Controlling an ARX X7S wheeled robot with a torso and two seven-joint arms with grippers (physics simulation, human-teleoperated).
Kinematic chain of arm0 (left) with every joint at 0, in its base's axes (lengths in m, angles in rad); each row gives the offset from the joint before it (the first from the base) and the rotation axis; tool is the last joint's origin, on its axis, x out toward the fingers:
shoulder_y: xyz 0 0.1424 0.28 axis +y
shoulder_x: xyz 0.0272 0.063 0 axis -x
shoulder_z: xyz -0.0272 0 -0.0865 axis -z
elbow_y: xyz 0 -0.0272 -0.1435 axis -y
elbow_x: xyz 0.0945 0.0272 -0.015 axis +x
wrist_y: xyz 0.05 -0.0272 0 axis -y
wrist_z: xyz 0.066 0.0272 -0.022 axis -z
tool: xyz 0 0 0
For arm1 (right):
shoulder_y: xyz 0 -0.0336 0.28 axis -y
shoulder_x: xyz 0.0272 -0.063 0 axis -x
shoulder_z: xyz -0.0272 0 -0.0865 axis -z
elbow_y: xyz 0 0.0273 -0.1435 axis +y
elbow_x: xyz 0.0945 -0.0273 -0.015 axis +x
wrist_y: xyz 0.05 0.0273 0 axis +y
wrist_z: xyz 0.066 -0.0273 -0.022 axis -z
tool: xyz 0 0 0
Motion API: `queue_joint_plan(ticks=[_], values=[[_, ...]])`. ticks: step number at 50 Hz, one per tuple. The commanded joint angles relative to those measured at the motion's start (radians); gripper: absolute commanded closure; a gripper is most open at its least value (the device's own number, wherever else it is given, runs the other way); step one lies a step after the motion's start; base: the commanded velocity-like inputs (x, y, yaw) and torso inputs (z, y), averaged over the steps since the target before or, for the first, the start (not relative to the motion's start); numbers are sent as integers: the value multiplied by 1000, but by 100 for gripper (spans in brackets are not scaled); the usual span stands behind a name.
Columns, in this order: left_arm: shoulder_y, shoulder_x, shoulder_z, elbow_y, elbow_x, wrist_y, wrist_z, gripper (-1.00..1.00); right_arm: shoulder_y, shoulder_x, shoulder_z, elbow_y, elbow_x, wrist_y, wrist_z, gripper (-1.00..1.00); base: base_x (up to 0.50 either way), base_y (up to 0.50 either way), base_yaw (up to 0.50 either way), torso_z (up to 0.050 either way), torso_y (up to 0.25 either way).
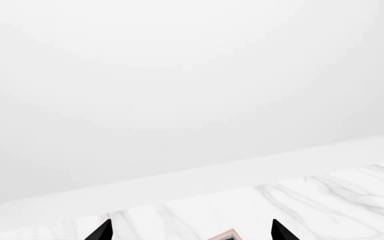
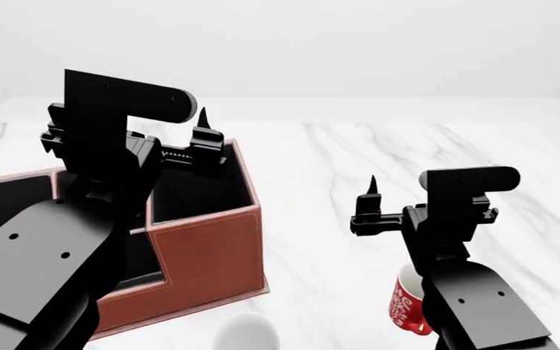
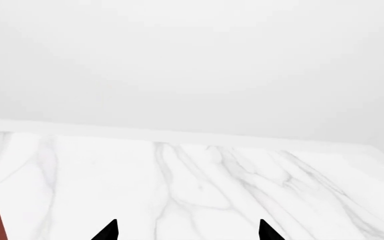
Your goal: Pick up the red mug and place it to the right of the caddy.
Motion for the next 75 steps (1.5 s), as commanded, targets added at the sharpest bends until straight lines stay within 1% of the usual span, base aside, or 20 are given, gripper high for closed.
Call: queue_joint_plan(ticks=[1, 2, 12, 13, 16, 19, 25, 30, 44, 55, 60, 61, 75], values=[[12, -7, 0, -10, -6, 16, -4, -100, -87, 27, 22, -149, 12, 93, 34, -100, 0, 0, 0, 0, 0], [12, -7, 0, -10, -7, 17, -5, -100, -87, 28, 22, -150, 12, 94, 35, -100, 0, 0, 0, 0, 0], [25, -12, 4, -24, -8, 38, -10, -100, -308, 48, 91, -340, 47, 123, 47, -100, 0, 0, 0, 0, 0], [25, -12, 4, -24, -8, 38, -10, -100, -309, 48, 91, -340, 47, 123, 47, -100, 0, 0, 0, 0, 0], [35, -16, 5, -32, -8, 51, -10, -100, -418, 49, 119, -382, 50, 78, 44, -100, 0, 0, 0, 0, 0], [36, -18, 9, -34, -9, 54, -12, -100, -477, 50, 145, -399, 54, 50, 41, -100, 0, 0, 0, 0, 0], [35, -18, 8, -36, -12, 54, -15, -100, -516, 51, 160, -398, 57, 34, 40, -100, 0, 0, 0, 0, 0], [33, -20, 5, -34, -16, 52, -17, -100, -572, 49, 159, -378, 43, -18, 39, -100, 0, 0, 0, 0, 0], [35, -26, 5, -41, -23, 59, -23, -100, -596, 42, 163, -301, 39, -78, 35, -100, 0, 0, 0, 0, 0], [36, -31, 2, -56, -25, 71, -27, -100, -619, 24, 143, -161, 30, -151, 19, -100, 0, 0, 0, 0, 0], [37, -32, 2, -59, -26, 75, -28, -100, -617, 25, 139, -142, 29, -157, 19, -100, 0, 0, 0, 0, 0], [40, -36, 0, -70, -25, 81, -27, -100, -649, 16, 153, -135, 26, -164, 32, -100, 0, 0, 0, 0, 0], [42, -37, 5, -73, -31, 86, -34, -100, -646, 18, 148, -121, 34, -172, 32, -100, 0, 0, 0, 0, 0]])
